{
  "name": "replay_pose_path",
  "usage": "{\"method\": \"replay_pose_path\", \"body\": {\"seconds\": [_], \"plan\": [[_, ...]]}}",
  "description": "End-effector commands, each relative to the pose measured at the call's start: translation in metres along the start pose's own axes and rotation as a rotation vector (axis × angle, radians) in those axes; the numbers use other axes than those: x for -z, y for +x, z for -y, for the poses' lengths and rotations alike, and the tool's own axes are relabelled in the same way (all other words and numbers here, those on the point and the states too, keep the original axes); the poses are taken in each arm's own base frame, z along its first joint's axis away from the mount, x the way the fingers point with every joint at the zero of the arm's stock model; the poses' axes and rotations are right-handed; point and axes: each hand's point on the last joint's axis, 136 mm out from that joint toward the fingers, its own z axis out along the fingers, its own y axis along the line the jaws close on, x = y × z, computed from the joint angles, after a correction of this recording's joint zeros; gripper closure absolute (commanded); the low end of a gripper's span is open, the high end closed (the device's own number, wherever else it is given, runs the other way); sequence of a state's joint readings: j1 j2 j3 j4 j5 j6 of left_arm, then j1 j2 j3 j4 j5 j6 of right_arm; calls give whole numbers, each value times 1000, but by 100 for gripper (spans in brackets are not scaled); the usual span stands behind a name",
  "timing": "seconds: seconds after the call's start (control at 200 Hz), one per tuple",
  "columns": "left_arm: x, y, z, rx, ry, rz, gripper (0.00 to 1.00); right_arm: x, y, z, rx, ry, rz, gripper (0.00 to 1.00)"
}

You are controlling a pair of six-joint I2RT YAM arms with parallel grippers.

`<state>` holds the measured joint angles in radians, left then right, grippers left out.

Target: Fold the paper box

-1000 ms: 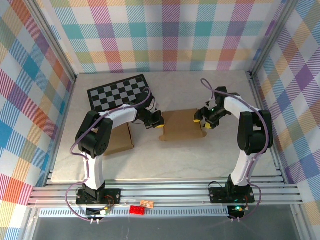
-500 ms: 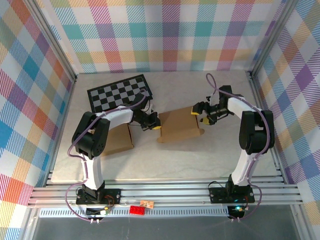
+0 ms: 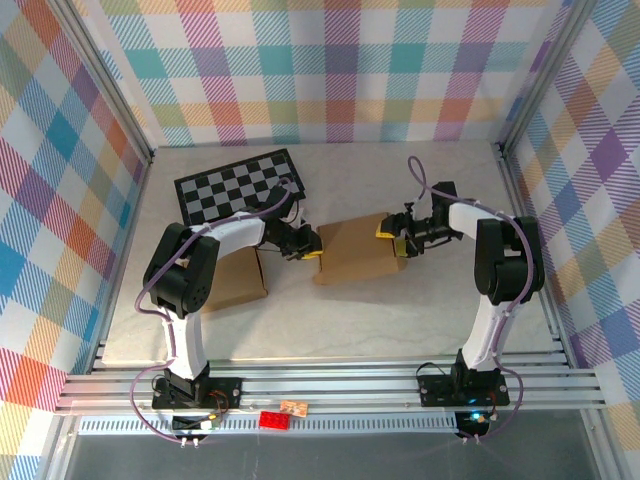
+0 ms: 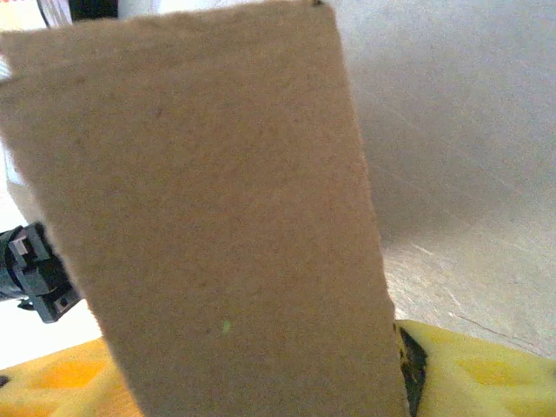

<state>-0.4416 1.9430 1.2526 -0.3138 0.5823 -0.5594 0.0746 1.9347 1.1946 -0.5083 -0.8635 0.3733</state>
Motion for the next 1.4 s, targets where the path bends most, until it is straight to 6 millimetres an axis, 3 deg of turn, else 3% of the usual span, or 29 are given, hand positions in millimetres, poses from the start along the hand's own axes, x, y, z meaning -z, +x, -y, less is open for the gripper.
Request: {"method": "replay_pose_path", "body": {"seconds": [0.0,0.155,0.25,0.3,0.39,0.535,0.665,0.705,0.765,0.885,0.96,1.01,1.08,1.17,1.235,1.395], "plan": [[14,-6,9,-12,18,42,74,0,7,-17,-2,-55,-7,39],[39,-18,35,-58,50,127,66,1,11,-16,-48,-49,-14,46],[71,-22,58,-173,46,237,62,2,12,-17,-84,-45,-21,49],[91,-27,80,-280,60,321,61,3,12,-17,-112,-42,-28,50],[119,-19,112,-468,87,405,54,4,14,-18,-172,-44,-53,52],[155,1,145,-675,139,481,48,8,20,-19,-313,-71,-89,54],[207,31,178,-929,-1,574,48,13,28,-23,-389,-80,-106,55],[226,34,187,-986,-61,643,35,14,31,-24,-409,-80,-112,55],[249,28,192,-965,-72,758,2,15,34,-24,-434,-80,-117,55],[283,-6,169,-696,-23,1029,0,15,37,-23,-495,-84,-132,55],[272,-8,168,-683,26,972,1,15,37,-23,-526,-78,-142,55],[251,1,169,-739,13,848,8,16,37,-22,-550,-76,-147,54],[210,34,166,-955,-59,655,19,17,37,-25,-569,-75,-155,54],[171,82,144,-1241,-97,444,21,18,37,-25,-595,-68,-164,54],[160,101,123,-1351,-125,345,20,20,37,-24,-618,-63,-169,53],[144,109,92,-1518,-244,242,19,19,43,-19,-691,-43,-218,54]]}}
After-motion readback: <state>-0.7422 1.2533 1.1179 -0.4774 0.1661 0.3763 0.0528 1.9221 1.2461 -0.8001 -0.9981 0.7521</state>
